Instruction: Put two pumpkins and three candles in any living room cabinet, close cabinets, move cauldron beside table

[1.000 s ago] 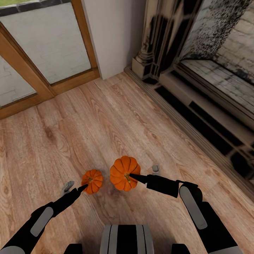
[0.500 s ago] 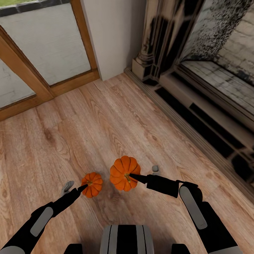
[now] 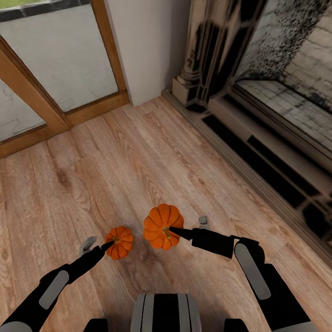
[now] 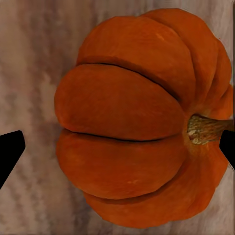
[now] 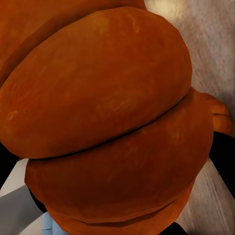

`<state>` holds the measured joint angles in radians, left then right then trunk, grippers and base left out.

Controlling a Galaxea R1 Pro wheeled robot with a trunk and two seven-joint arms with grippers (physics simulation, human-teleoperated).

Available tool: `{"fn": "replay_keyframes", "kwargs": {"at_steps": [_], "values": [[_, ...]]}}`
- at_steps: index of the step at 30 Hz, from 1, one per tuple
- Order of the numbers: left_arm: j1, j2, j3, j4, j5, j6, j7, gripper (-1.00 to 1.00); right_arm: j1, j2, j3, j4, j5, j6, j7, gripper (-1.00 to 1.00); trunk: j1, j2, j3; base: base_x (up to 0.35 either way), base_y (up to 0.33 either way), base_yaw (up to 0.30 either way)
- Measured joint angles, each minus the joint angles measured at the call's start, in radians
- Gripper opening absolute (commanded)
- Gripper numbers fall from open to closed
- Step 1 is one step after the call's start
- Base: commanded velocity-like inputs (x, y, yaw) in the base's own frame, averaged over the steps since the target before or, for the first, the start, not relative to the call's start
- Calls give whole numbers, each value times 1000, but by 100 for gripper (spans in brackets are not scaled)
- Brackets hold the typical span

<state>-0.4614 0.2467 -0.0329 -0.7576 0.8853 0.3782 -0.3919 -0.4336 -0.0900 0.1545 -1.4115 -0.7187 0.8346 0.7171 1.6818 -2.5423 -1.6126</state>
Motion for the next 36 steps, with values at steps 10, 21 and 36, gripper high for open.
{"fn": "replay_keyframes", "kwargs": {"at_steps": [10, 21, 36], "values": [[0, -1, 0, 8, 0, 0, 0, 100, 0, 0, 0, -1, -1, 0, 0, -100, 0, 0, 0, 15, -29, 0], [0, -1, 1, 11, 0, 0, 0, 100, 0, 0, 0, -3, -1, 1, 0, -100, 0, 0, 0, 20, -13, 0], [0, -2, 2, 11, 0, 0, 0, 100, 0, 0, 0, -3, -1, 2, 1, -100, 0, 0, 0, 6, -12, 0]]}}
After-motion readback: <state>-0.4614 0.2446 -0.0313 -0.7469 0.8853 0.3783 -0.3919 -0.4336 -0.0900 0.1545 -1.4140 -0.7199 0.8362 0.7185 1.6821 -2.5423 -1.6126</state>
